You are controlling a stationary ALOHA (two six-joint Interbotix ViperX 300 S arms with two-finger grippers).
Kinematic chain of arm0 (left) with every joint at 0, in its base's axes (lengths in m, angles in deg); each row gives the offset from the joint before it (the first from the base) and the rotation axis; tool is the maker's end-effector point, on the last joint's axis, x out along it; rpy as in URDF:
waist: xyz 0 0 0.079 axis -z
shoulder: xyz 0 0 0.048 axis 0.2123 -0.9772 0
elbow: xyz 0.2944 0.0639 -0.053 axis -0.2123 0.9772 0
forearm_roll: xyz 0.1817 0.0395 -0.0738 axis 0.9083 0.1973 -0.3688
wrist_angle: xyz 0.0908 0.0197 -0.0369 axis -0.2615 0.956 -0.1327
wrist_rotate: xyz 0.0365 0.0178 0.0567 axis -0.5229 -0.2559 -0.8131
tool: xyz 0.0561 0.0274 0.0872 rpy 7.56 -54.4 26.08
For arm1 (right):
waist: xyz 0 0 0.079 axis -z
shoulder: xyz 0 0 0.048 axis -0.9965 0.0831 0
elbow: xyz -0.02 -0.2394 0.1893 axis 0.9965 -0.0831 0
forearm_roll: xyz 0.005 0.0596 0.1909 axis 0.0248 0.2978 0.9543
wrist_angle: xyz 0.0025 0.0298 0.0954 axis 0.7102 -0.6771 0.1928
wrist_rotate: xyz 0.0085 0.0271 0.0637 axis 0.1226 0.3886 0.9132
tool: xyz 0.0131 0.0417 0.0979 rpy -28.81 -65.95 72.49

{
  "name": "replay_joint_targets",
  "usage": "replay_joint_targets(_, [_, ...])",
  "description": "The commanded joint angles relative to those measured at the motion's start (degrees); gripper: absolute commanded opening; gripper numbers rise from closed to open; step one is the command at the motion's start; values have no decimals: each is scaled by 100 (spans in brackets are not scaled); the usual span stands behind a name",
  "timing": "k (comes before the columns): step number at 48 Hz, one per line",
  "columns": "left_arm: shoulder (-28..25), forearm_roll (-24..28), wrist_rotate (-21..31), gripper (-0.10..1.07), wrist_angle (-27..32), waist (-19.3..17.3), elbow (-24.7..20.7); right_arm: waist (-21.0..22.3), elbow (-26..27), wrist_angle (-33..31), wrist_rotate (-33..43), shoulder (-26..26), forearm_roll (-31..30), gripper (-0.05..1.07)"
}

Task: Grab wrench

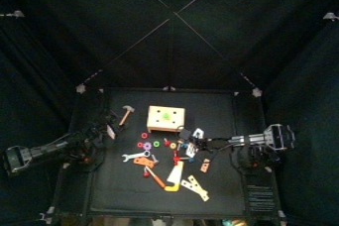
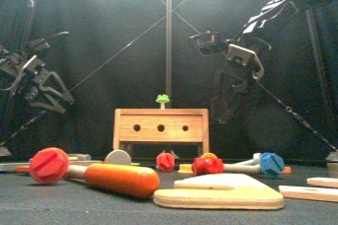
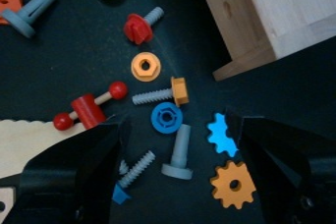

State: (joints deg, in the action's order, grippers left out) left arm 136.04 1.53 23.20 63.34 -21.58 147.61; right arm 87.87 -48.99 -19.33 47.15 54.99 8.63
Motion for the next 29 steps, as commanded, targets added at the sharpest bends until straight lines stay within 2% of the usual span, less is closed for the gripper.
replay_joint_targets(1, [53,176,44,96,-18,255,-53,-18,202,53,0,-62,-53,104])
replay_joint_targets(8, [35,123,26,96,-53,738,-114,-18,545,554,0,220,-202,104])
replay_joint_targets(14, [35,167,0,96,-62,1151,-149,-26,1002,1037,-70,756,-431,104])
replay_joint_targets(21, [-9,281,26,96,105,1995,-141,-26,1371,1028,-35,1178,-712,104])
replay_joint_targets(29, [-202,185,53,96,308,2813,-149,26,1547,1011,9,1292,-747,104])
